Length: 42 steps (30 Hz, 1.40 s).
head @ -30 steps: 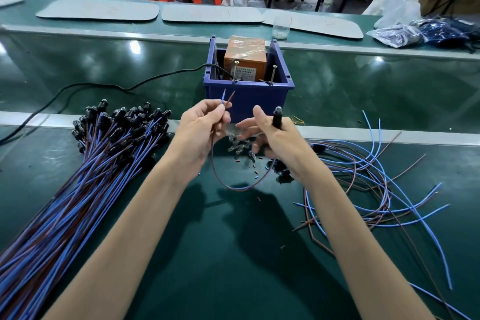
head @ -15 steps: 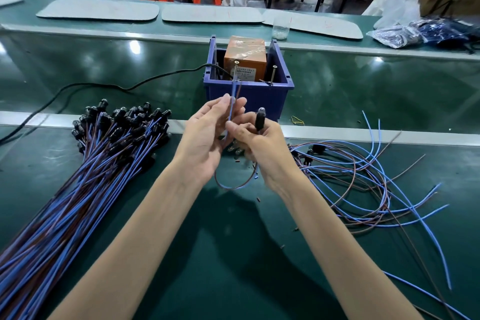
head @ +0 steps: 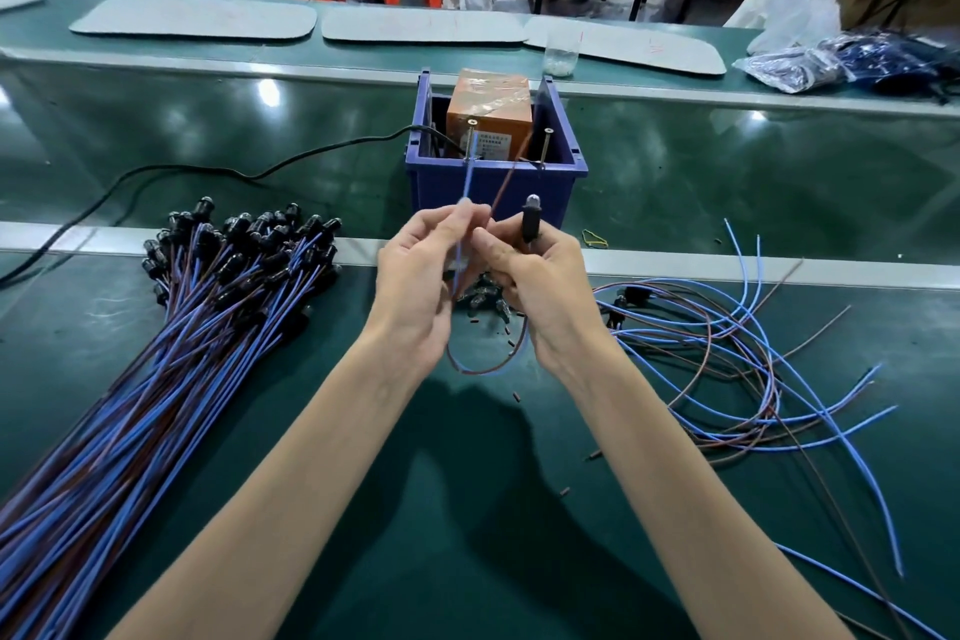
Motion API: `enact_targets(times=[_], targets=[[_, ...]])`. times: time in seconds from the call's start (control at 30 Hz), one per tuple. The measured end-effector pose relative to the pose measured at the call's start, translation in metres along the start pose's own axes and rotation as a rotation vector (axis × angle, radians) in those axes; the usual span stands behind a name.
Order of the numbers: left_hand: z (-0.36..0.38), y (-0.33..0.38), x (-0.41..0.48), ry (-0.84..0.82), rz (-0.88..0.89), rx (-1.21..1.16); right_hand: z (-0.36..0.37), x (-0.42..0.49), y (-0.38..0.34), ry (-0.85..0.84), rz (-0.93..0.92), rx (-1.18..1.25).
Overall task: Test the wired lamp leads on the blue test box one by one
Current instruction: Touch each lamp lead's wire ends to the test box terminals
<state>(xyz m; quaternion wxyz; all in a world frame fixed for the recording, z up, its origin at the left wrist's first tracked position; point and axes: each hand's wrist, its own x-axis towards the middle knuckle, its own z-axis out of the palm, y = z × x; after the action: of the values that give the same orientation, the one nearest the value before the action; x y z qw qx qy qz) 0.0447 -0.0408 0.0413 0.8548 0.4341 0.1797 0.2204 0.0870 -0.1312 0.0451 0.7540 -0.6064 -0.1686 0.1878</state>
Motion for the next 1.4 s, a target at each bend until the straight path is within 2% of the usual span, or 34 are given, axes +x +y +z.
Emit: enact_targets(times=[0.07,0.17,0.27,0.47,0.67,1.07,1.17,1.4], targets=[[-0.003,0.002,0.002,0.111,0.056,0.031,-0.002,0.002,-0.001,0.072,0.028,0.003],[-0.012,0.004,0.006,0.250,0.255,0.307,-0.007,0.006,-0.005,0.160,0.065,-0.031],[-0.016,0.000,0.011,0.294,0.335,0.406,-0.009,0.007,-0.010,0.160,0.031,0.141],[-0.015,-0.014,0.015,0.293,0.301,0.548,-0.015,0.013,-0.003,0.333,-0.056,0.064],[-0.013,-0.016,0.012,0.238,0.429,0.725,-0.026,0.022,0.001,0.470,-0.089,0.052],[0.002,-0.006,0.039,0.356,0.375,0.627,-0.045,0.051,-0.003,0.614,-0.027,0.198],[0.000,-0.005,0.044,0.382,0.354,0.588,-0.047,0.056,-0.004,0.614,-0.033,0.221],[-0.005,0.001,0.048,0.327,0.235,0.348,-0.060,0.056,-0.003,0.550,-0.004,0.192]])
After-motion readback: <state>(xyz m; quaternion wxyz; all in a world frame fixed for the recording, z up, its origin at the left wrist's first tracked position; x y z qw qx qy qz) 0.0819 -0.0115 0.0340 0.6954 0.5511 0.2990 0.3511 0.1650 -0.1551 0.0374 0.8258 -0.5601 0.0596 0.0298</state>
